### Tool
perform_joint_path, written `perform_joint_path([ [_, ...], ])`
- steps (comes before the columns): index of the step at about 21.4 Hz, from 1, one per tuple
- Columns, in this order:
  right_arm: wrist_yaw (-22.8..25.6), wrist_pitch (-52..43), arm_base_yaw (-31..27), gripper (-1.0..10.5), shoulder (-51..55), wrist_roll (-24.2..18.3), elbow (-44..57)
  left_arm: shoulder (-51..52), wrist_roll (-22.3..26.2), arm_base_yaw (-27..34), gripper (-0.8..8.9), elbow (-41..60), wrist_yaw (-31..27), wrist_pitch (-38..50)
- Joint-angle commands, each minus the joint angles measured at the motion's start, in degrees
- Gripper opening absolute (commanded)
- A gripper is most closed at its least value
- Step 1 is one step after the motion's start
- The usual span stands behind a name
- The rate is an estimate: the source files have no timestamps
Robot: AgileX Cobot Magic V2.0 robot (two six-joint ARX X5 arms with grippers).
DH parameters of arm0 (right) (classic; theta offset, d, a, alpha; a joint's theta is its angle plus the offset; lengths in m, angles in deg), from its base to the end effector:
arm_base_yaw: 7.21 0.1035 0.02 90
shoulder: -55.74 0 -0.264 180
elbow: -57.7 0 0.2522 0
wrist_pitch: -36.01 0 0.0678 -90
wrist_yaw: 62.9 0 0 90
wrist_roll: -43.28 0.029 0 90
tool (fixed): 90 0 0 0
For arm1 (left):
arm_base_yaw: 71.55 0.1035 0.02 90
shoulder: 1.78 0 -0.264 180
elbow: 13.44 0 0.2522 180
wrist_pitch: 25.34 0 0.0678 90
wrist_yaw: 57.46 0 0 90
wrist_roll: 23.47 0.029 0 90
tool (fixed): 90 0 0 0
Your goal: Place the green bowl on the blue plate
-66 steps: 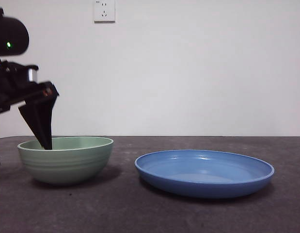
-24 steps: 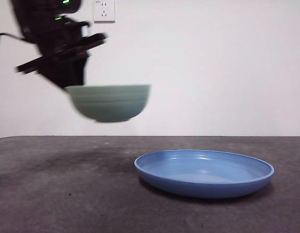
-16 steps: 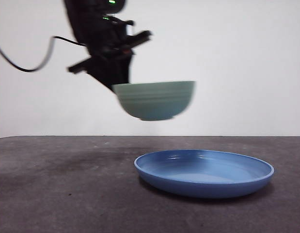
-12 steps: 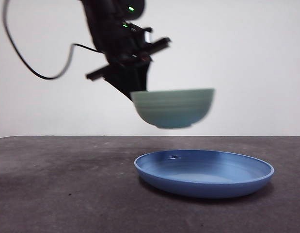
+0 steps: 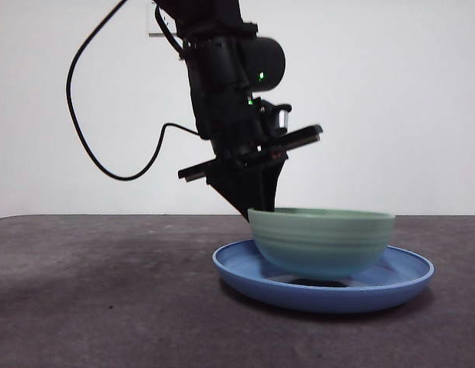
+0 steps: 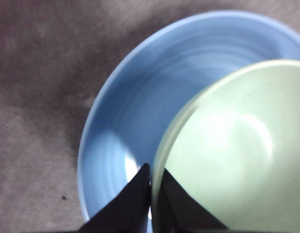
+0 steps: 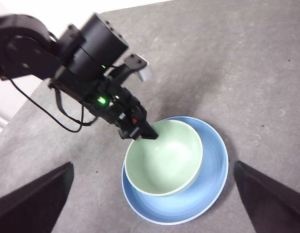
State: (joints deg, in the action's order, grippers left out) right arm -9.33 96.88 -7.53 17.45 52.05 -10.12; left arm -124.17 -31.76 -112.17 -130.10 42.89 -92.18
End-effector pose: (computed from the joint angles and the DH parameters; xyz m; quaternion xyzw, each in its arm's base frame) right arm 0.1102 0.0166 0.3440 0.1549 0.2784 0.2779 0.9062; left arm 0.3315 -0.2912 0.2093 0.1015 0.5948 -0.3046 0.7369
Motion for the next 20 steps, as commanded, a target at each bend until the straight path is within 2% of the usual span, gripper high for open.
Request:
perform_joint_path([
  [1,-0.2,-0.3,0.2,5.8,-0.2,-0.3,-1.0,-2.4,0.1,-0.4,0.1,-1.9,0.0,-0.6],
  [8,-0.2,-0.3,0.2,5.8,-0.2,-0.3,-1.0,-2.5,0.5,-0.3,0.11,-1.9,-0.1,-0.4],
  [11,-0.2,-0.3,0.2,5.8,-0.2,-0.3,-1.0,-2.5,1.8,-0.2,0.41,-2.5,-0.1,-1.5],
  [12,-0.2,-0.3,0.2,5.8,-0.2,-0.3,-1.0,-2.5,1.9,-0.2,0.69,-2.9,-0.1,-1.7],
  [16,-0.2,-0.3,0.2,5.8,-0.2,-0.2,-1.0,-2.2,2.6,0.1,2.89,-7.0,-0.1,-4.5],
  [20,-0.2,-0.3,0.2,5.8,-0.2,-0.3,-1.0,0.8,5.7,0.5,4.18,-12.7,-0.1,-11.4],
])
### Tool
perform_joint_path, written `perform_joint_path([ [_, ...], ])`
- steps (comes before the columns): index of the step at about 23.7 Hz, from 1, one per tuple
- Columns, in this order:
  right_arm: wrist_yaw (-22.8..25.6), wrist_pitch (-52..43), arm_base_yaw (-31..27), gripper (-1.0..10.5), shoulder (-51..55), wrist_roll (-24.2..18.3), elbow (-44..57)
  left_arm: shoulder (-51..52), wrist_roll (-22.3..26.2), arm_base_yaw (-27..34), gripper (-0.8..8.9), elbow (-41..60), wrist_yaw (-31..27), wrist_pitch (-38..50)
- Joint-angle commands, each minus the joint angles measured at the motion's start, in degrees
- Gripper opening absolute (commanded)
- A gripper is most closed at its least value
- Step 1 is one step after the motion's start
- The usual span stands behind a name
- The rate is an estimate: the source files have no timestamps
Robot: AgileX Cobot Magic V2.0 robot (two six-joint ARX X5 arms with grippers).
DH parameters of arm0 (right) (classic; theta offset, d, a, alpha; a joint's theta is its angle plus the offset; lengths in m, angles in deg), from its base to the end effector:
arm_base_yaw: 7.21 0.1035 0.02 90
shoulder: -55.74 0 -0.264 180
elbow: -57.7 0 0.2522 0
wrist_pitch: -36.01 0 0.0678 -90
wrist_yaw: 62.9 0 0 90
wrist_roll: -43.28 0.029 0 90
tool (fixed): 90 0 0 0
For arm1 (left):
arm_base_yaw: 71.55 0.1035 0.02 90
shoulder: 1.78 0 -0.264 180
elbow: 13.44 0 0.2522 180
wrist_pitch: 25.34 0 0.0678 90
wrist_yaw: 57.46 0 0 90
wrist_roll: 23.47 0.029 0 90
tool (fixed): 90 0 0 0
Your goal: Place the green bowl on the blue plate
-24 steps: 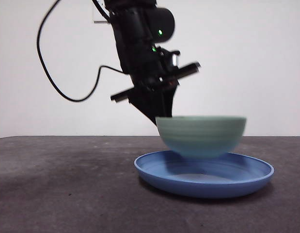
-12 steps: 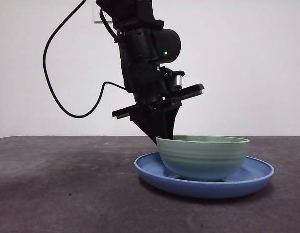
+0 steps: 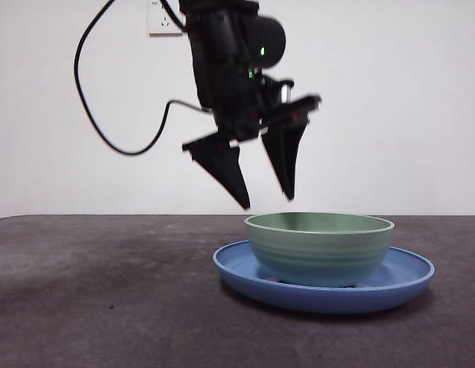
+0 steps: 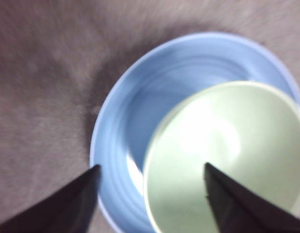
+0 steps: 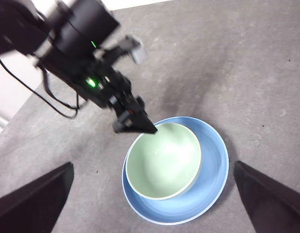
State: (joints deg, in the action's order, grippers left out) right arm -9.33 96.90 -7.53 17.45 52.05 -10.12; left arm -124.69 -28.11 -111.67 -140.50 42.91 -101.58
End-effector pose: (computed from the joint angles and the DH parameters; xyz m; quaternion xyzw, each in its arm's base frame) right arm 0.1101 0.0166 0.3440 0.1549 0.2785 0.2779 0.9062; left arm 0.3366 -0.2905 0.2517 0.1213 0.5822 -0.3215 0.7368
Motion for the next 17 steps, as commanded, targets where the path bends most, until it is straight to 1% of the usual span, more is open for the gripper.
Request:
perform_joint_path([
  [1,-0.2,-0.3,0.2,5.8,-0.2,-0.3,-1.0,3.6,2.4,0.2,4.92,-2.3,-0.1,-3.3],
  [2,-0.1,-0.3,0.2,5.8,-0.2,-0.3,-1.0,5.7,2.9,0.5,5.41,-2.4,-0.1,-4.4],
  [3,0.0,-0.3,0.2,5.8,-0.2,-0.3,-1.0,8.4,3.7,0.7,5.56,-2.3,-0.1,-5.4],
  [8,0.4,-0.3,0.2,5.8,-0.2,-0.3,-1.0,22.6,7.1,3.0,5.56,-2.1,-0.1,-10.5],
  [12,0.4,-0.3,0.2,5.8,-0.2,-0.2,-1.0,33.3,8.7,5.1,5.56,0.0,0.0,-11.3],
  [14,0.4,-0.4,0.2,5.8,-0.2,-0.3,-1.0,39.2,9.9,5.7,5.56,3.3,1.9,-10.2],
  [17,0.4,-0.4,0.2,5.8,-0.2,-0.3,-1.0,46.9,12.2,6.4,5.56,10.3,6.2,-7.6],
])
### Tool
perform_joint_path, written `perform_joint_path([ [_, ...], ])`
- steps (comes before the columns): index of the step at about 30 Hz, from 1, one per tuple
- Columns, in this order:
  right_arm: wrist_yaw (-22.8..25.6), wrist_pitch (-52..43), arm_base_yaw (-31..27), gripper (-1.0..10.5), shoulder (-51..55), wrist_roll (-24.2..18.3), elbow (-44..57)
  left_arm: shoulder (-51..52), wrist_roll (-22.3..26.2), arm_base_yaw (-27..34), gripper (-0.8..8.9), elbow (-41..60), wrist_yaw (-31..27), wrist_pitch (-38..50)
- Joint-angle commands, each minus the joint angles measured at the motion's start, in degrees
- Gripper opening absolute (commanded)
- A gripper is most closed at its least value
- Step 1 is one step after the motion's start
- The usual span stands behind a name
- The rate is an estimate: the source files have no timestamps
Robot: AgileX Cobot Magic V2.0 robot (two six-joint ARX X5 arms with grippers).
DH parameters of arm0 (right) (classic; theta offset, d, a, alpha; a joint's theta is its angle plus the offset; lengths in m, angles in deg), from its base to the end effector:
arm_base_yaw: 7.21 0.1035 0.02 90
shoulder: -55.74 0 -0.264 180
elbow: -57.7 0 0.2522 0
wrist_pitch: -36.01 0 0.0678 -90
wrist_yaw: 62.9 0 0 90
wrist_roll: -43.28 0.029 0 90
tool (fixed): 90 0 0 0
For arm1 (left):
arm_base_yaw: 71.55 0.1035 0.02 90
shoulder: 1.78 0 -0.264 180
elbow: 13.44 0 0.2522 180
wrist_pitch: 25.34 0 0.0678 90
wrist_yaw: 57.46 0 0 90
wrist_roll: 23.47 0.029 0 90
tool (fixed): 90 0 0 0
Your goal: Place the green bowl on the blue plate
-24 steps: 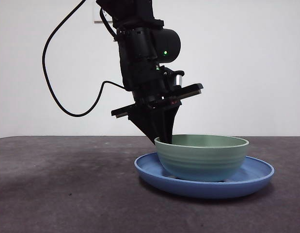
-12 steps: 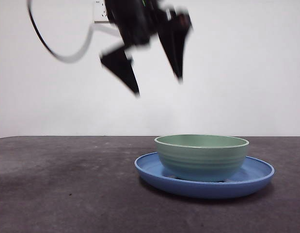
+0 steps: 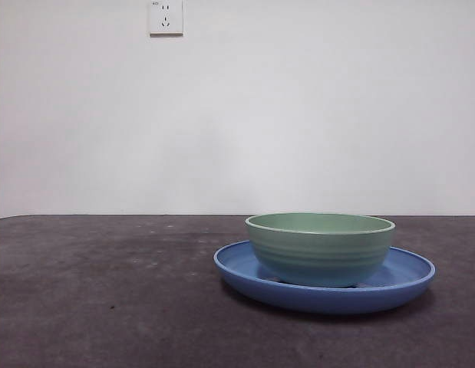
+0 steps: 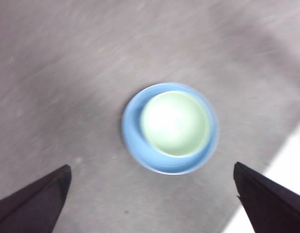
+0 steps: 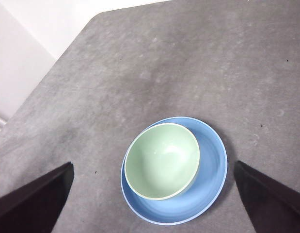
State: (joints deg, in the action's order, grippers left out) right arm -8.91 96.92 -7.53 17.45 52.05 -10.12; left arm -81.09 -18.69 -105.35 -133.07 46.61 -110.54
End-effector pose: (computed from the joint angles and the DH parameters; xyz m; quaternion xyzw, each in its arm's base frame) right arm 0.1102 0.0164 0.3439 0.1541 0.2788 0.2745 0.9073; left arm 0.1883 -0.1345 0.4584 0.1006 0.3601 -0.3903 0.8413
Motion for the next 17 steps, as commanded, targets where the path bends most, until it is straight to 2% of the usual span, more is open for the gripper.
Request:
perform_joint_path([
  [1,0.0,-0.4,0.2,5.8,-0.2,-0.3,-1.0,5.5,3.1,0.3,5.56,5.0,3.1,2.1],
  [7,0.0,-0.4,0.2,5.8,-0.2,-0.3,-1.0,19.5,3.1,0.8,5.56,19.3,4.0,8.3],
  [17,0.0,-0.4,0.2,5.8,-0.2,-0.5,-1.0,41.0,-5.5,0.8,5.56,41.9,4.0,19.8],
])
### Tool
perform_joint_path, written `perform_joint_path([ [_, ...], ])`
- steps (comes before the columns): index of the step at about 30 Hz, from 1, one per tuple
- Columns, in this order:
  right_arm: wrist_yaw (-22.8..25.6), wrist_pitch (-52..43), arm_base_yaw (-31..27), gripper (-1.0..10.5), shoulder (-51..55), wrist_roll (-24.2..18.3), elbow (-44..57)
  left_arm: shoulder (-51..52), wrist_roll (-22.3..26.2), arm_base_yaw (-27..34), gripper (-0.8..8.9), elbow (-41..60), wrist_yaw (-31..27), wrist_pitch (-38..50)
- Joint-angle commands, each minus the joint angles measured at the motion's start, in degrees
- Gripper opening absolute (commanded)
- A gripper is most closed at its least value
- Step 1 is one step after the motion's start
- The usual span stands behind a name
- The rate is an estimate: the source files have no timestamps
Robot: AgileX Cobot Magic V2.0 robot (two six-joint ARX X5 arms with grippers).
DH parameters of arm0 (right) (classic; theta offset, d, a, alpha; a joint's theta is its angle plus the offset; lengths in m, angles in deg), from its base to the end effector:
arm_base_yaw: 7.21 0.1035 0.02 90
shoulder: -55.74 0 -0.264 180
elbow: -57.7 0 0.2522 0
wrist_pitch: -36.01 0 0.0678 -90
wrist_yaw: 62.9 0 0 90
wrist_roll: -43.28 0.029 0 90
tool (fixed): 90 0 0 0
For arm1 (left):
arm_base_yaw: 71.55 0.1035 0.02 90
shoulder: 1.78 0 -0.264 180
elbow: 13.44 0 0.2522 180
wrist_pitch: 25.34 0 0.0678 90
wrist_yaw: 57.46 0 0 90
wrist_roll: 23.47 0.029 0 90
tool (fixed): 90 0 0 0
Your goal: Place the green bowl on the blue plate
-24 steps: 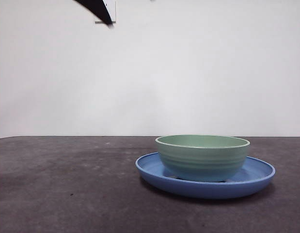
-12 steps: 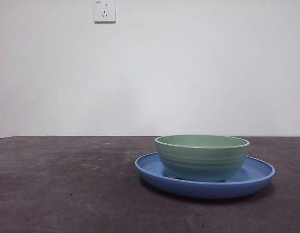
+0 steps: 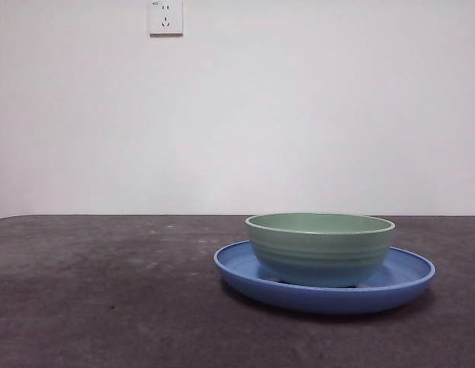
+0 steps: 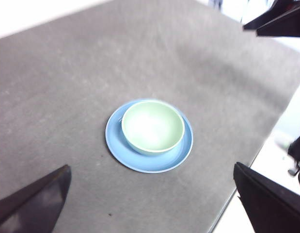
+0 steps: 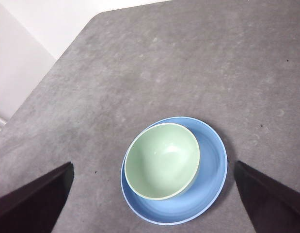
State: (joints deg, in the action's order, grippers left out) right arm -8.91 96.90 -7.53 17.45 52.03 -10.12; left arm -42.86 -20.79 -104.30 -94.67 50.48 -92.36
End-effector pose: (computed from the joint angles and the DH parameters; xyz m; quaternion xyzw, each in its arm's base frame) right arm 0.1102 0.0164 0.3439 0.1539 0.2786 0.2746 0.9074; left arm 0.0783 -0.0610 0.3965 0.0505 0.2206 -0.4216 0.8781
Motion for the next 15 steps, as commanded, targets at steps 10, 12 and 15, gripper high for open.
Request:
perform_joint_path([
  [10,0.0,-0.3,0.2,5.8,-0.2,-0.4,-1.0,11.4,-7.9,-0.3,5.56,12.7,0.2,3.5],
  [12,0.0,-0.1,0.2,5.8,-0.2,-0.4,-1.0,11.5,-7.8,-0.3,5.56,12.7,0.1,3.6],
  [15,0.0,1.2,0.2,5.8,-0.7,-0.3,-1.0,11.5,-7.6,-0.3,5.56,12.7,0.1,3.5],
])
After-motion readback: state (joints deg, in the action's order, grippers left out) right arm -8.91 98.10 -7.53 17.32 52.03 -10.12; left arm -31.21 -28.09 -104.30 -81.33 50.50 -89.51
